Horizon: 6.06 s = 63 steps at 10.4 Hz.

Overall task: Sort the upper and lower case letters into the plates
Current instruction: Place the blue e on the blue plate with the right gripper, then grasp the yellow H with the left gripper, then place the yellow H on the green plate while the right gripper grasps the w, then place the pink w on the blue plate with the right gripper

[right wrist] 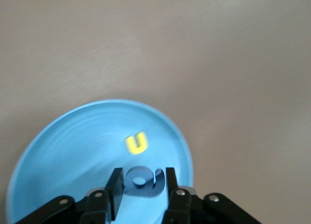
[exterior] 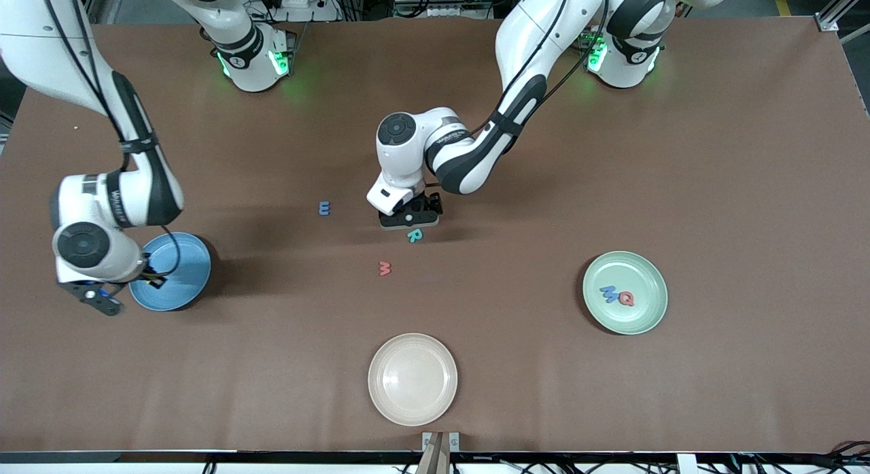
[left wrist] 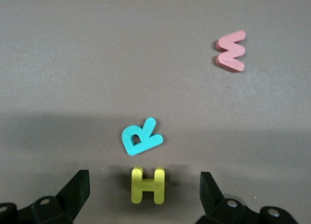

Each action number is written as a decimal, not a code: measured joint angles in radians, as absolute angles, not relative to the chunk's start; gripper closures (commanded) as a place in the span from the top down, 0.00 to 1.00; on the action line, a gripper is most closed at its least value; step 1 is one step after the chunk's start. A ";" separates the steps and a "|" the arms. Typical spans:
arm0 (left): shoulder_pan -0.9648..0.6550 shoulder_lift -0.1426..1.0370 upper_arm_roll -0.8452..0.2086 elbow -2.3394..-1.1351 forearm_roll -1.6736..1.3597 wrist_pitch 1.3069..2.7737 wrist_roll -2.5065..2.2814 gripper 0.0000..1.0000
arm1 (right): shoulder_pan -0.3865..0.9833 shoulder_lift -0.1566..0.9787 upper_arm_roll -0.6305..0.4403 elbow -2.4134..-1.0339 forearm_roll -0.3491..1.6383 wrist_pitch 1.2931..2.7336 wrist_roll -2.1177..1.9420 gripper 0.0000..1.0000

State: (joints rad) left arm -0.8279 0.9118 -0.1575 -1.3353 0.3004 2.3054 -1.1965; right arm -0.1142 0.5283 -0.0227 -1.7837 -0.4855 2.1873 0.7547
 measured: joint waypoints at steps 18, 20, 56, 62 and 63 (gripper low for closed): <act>-0.807 0.904 -0.134 -1.289 0.274 2.268 -1.156 0.00 | -0.049 0.650 0.315 -1.783 -0.415 2.184 1.292 1.00; -0.751 0.822 -0.136 -1.279 0.264 2.177 -1.156 0.00 | -0.030 0.667 0.378 -1.751 -0.415 2.187 1.313 1.00; -0.188 0.605 -0.403 -1.571 0.264 2.241 -0.109 1.00 | 0.235 0.824 0.306 -1.485 -0.418 2.318 0.735 0.00; -0.368 0.684 -0.399 -1.570 0.329 2.411 -0.103 1.00 | 0.139 0.743 0.072 -1.545 -0.439 2.114 0.610 0.00; -0.384 0.694 -0.399 -1.570 0.384 2.446 -0.102 1.00 | 0.120 0.713 0.038 -1.589 -0.468 2.112 0.590 0.00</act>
